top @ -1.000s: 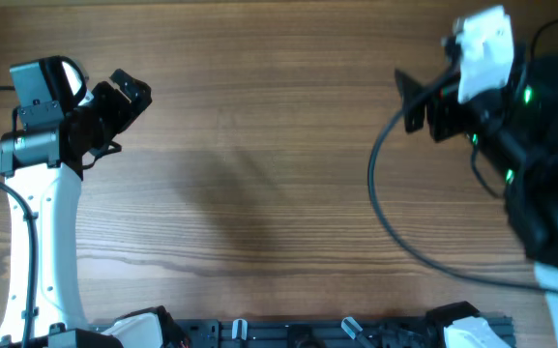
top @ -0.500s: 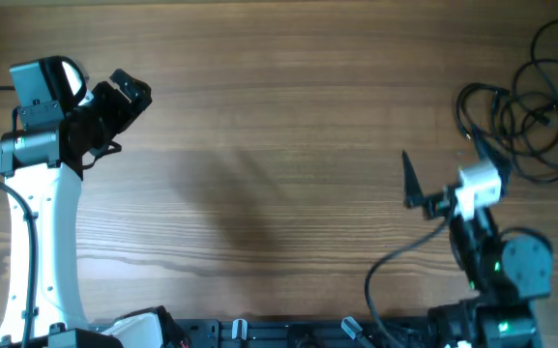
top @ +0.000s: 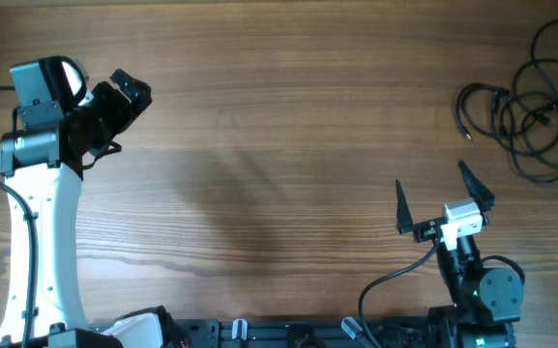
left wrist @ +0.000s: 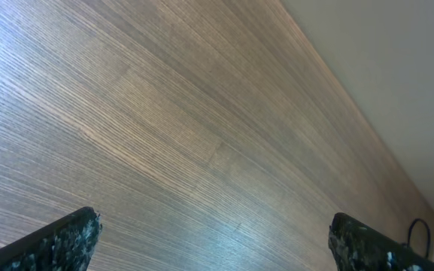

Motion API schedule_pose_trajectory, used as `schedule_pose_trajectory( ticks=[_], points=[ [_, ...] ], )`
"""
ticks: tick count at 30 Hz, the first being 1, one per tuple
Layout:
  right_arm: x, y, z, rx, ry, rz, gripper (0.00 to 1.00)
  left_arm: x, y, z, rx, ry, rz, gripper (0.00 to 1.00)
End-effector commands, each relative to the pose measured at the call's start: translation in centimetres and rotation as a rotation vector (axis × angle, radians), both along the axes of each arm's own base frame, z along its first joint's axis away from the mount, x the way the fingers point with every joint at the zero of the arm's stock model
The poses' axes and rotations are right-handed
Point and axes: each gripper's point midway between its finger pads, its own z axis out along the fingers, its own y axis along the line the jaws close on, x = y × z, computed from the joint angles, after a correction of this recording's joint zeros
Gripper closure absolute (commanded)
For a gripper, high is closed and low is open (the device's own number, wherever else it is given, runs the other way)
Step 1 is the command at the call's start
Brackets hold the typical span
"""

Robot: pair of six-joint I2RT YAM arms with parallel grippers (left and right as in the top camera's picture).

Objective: Untangle cables

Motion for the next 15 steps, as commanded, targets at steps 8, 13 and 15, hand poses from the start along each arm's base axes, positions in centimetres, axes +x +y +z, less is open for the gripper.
schedule_pose_trajectory(
  ticks=[8,13,15],
  points=[
    [0.2,0.3,-3.1,-0.005,0.040,0.019,0.00,0.1,0.3,0.4,0.014,-0.013,-0.004,0.00],
    [0.3,0.2,-4.8,-0.011,0.113,0.012,0.00,0.1,0.3,0.4,0.014,-0.013,-0.004,0.00],
    [0.3,0.2,-4.8,-0.012,0.114,0.011,0.00,0.1,0.3,0.4,0.014,-0.013,-0.004,0.00]
  ],
)
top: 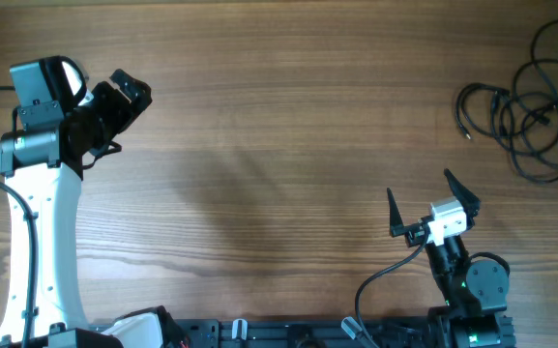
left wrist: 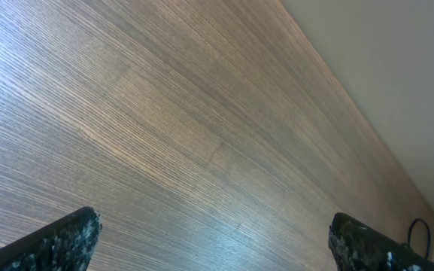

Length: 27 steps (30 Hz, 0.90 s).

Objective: Untangle cables

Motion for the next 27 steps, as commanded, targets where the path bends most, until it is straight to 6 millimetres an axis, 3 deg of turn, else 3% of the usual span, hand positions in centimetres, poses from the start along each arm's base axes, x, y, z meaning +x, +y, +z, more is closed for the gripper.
schedule_pose_trajectory(
  ticks=[1,27],
  points=[
    [-0.08,0.03,0.29,0.003,-0.013,0.004,0.00,0.09,0.29,0.36,0.014,-0.013,-0.004,0.00],
    [-0.08,0.02,0.29,0.003,-0.013,0.004,0.00,-0.04,0.27,0.79,0.017,-0.025,-0.004,0.00]
  ],
)
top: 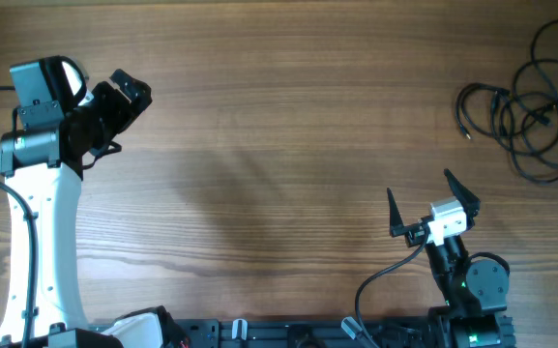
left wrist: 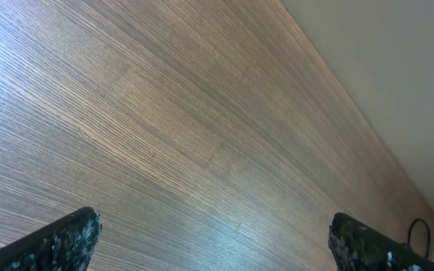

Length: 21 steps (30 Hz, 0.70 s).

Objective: Untangle cables

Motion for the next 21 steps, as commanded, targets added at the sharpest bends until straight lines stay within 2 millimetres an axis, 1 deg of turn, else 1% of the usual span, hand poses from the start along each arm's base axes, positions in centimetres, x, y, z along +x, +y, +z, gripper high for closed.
schedule_pose_trajectory(
  ticks=[1,5,7,9,12,13,14,15,18,21],
  points=[
    [-0.1,0.0,0.3,0.003,-0.014,0.004,0.00,-0.2,0.1,1.3,0.020,-0.039,-0.008,0.00],
    [-0.1,0.0,0.3,0.003,-0.013,0.004,0.00,-1.7,-1.6,4.1,0.046,-0.121,-0.044,0.00],
    [-0.1,0.0,0.3,0.002,-0.013,0.004,0.00,-2.8,-2.2,4.8,0.074,-0.150,-0.047,0.00],
    [-0.1,0.0,0.3,0.003,-0.014,0.004,0.00,-4.0,-2.8,5.1,0.106,-0.190,-0.052,0.00],
    [-0.1,0.0,0.3,0.003,-0.013,0.004,0.00,-6.0,-3.5,4.2,0.130,-0.225,-0.057,0.00],
    [-0.1,0.0,0.3,0.003,-0.014,0.004,0.00,-7.2,-3.4,3.3,0.142,-0.229,-0.048,0.00],
    [-0.1,0.0,0.3,0.002,-0.013,0.004,0.00,-8.0,-3.3,2.7,0.147,-0.232,-0.042,0.00],
    [-0.1,0.0,0.3,0.003,-0.013,0.004,0.00,-9.3,-3.3,1.7,0.157,-0.261,-0.034,0.00],
    [-0.1,0.0,0.3,0.003,-0.014,0.004,0.00,-10.5,-3.4,0.6,0.167,-0.313,-0.036,0.00],
    [-0.1,0.0,0.3,0.003,-0.013,0.004,0.01,-11.4,-4.1,0.0,0.207,-0.410,-0.105,0.00]
  ],
)
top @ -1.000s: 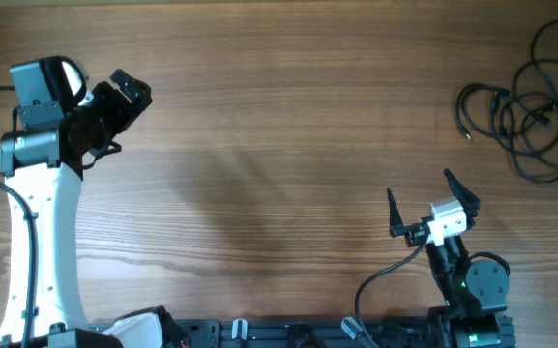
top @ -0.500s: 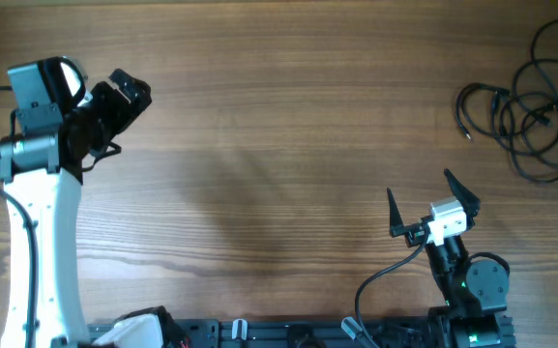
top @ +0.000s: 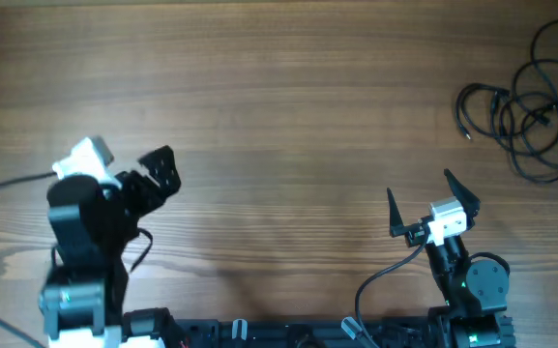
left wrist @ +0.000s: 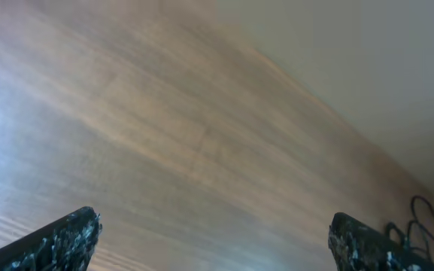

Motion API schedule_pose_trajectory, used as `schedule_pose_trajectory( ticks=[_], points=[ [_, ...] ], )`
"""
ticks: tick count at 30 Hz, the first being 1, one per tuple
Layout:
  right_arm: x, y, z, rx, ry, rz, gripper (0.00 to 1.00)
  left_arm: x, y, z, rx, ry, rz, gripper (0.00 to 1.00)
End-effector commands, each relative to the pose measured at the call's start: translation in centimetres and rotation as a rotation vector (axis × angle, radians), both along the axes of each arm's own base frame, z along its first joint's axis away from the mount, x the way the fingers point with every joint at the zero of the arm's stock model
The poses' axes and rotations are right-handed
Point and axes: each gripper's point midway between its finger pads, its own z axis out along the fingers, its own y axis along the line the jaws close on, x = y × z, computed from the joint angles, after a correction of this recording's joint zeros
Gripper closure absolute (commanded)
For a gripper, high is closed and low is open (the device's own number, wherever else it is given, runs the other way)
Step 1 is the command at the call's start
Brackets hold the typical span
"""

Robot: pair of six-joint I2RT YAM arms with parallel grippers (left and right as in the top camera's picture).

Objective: Untangle cables

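Observation:
The tangled black cables (top: 525, 106) lie in loops at the far right of the wooden table (top: 279, 116), with nothing touching them. In the blurred left wrist view the cables (left wrist: 421, 218) show small at the right edge. My left gripper (top: 158, 170) is at the near left, far from the cables. In its own view the left gripper (left wrist: 213, 242) is open, fingertips (left wrist: 62, 241) wide apart over bare wood. My right gripper (top: 428, 200) stands open near the front edge, below and left of the cables, holding nothing.
The left arm's white and black body (top: 85, 242) fills the near-left corner. The arms' black base rail (top: 308, 333) runs along the front edge. A pale wall (left wrist: 367, 68) lies beyond the table's far edge.
My left arm has pulled back from the far left of the table to the near left, its gripper now closer to the front and slightly further right. The right arm and the cables have not moved.
At first my left gripper sat open at the far left and my right gripper open near the front right. The right gripper then stood slightly further left and stayed there. The left arm held still until now, when it stands drawn back. The cables never moved.

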Motion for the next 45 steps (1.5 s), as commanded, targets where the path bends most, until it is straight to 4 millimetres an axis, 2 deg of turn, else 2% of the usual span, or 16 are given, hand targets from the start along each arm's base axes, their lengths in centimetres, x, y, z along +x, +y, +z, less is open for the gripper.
schedule_pose_trajectory(
  ticks=[1,5,9,12,20,25,34,37,45],
  points=[
    [-0.1,0.0,0.3,0.002,-0.012,0.004,0.00,-1.2,-0.9,-0.4,0.112,-0.151,-0.101,0.00],
    [-0.1,0.0,0.3,0.002,-0.012,0.004,0.00,-2.0,-1.9,-0.4,0.239,-0.325,-0.184,0.00],
    [-0.1,0.0,0.2,0.002,-0.011,0.004,0.00,-2.1,-2.0,-0.2,0.317,-0.477,-0.190,0.00],
    [-0.1,0.0,0.3,0.002,-0.012,0.004,0.00,-2.0,-1.9,-0.7,0.455,-0.581,-0.210,0.00],
    [-0.1,0.0,0.3,0.002,-0.012,0.004,0.00,-2.3,-1.0,-1.6,0.586,-0.613,-0.181,0.00],
    [-0.1,0.0,0.3,0.002,-0.012,0.004,0.00,-2.6,-0.9,-0.9,0.621,-0.715,-0.148,0.00],
    [-0.1,0.0,0.2,0.002,-0.011,0.004,0.00,-2.3,-1.0,-4.2,0.603,-0.632,-0.176,0.00],
    [-0.1,0.0,0.3,0.002,-0.012,0.004,0.00,-2.3,-1.0,-6.3,0.588,-0.547,-0.201,0.00],
    [-0.1,0.0,0.3,0.002,-0.012,0.004,0.00,-2.3,-0.9,-6.5,0.584,-0.539,-0.200,0.00]
  ],
)
